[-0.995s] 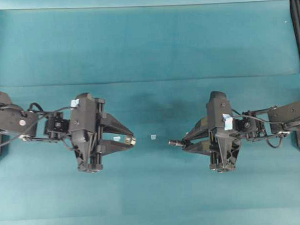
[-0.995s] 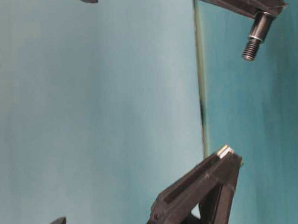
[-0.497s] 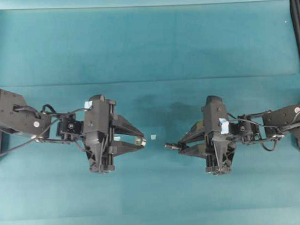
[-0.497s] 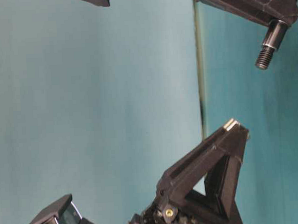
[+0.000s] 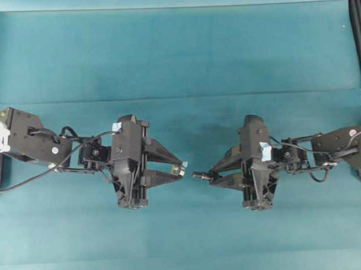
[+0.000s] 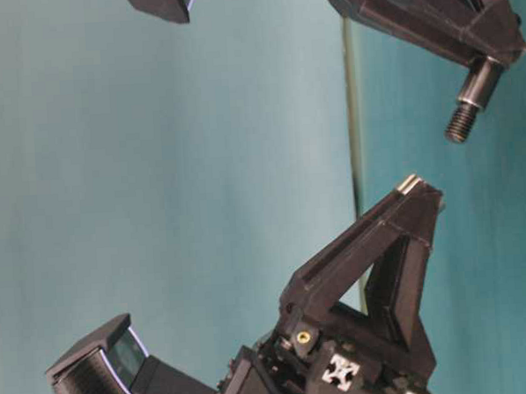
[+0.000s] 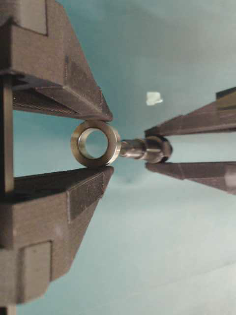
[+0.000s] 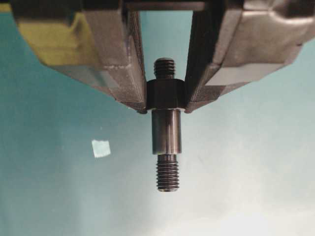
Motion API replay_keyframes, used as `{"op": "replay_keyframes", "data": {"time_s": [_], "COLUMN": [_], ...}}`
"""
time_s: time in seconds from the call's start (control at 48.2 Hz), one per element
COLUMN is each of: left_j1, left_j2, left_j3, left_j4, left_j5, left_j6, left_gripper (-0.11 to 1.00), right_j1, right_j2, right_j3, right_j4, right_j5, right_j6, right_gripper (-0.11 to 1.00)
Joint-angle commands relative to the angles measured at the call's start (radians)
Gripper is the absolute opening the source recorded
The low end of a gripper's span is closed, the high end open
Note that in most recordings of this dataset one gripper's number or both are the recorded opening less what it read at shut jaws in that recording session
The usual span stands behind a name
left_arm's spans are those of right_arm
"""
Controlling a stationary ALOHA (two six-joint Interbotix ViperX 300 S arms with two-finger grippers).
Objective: Insert the washer onto the shaft with both hands.
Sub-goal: 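Push the washer with left gripper onto the shaft's threaded end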
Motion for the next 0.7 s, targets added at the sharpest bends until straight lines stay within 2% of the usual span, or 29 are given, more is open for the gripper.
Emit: {"op": "replay_keyframes", "data": {"time_s": [0.0, 0.684], "left_j1": [-0.005, -0.005], "left_j2": [-0.003, 0.044], "left_j3": [-0.017, -0.055], "left_j4": [0.002, 0.002], "left_j5": [-0.011, -0.011], "left_j6": [-0.002, -0.002], "left_gripper": [0.36, 0.36], "right_j1": [0.003, 0.003], "right_j2": [0.002, 0.008], "right_j3": [-0.021, -0.031], "right_j4": [0.0, 0.0], "right_j5": [-0.02, -0.04], "right_j6": [0.009, 0.009], "right_gripper": [0.0, 0.0]}}
